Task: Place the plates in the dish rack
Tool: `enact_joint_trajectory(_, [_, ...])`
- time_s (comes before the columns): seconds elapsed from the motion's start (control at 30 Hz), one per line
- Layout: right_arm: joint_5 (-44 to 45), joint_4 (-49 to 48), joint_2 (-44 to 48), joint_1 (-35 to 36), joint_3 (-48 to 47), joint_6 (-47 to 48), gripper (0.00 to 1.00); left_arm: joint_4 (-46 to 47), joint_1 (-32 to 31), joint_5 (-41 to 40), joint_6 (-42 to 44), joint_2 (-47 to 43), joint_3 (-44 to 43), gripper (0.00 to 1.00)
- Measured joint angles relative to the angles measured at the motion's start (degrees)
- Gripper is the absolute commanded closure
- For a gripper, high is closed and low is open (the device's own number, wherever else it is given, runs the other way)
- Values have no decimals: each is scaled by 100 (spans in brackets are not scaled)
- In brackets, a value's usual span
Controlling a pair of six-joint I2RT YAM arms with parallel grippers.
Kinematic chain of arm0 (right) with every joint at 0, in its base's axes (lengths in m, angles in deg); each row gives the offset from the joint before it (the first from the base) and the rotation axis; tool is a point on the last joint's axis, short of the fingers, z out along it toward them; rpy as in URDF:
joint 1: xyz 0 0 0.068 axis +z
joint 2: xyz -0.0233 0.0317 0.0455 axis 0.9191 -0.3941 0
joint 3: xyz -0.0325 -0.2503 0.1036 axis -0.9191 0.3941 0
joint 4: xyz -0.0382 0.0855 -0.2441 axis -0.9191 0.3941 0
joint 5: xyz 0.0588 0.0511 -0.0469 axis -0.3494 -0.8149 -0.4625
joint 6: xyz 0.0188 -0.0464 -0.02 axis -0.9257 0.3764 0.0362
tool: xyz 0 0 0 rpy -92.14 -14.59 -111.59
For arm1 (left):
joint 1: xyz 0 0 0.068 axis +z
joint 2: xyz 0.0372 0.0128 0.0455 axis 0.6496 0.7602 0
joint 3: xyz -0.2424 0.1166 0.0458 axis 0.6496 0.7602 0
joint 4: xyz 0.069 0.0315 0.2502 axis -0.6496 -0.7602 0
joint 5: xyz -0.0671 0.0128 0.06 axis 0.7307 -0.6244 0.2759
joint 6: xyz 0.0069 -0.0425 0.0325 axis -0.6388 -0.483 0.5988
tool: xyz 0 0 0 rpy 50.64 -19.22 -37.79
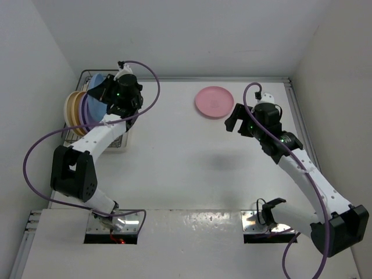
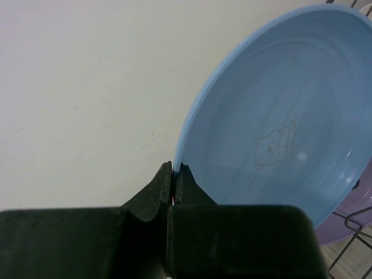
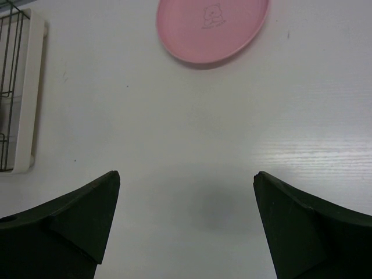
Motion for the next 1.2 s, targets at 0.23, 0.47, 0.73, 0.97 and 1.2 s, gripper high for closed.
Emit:
enact_joint_trajectory(0.23, [44,63,9,81,-48,-256,3,295,120,-61,-24,37,225,100])
enact_joint_trajectory(0.47, [205,164,299,81,-22,-293,3,74,190,57,-656,33,761,100])
enact_joint_trajectory(0.73, [343,166,669,81,264,-275,3,-1860,321,754,-2273,55,765,69])
enact_joint_trajectory(0.97, [337,289,492,79,315,-258,0,-2988,570,1154,-2813,50,63,17])
enact_joint_trajectory(1.2, [72,625,-573,-258,83,-328,0,-4094,562,1862,-3355,-11,-1530,9])
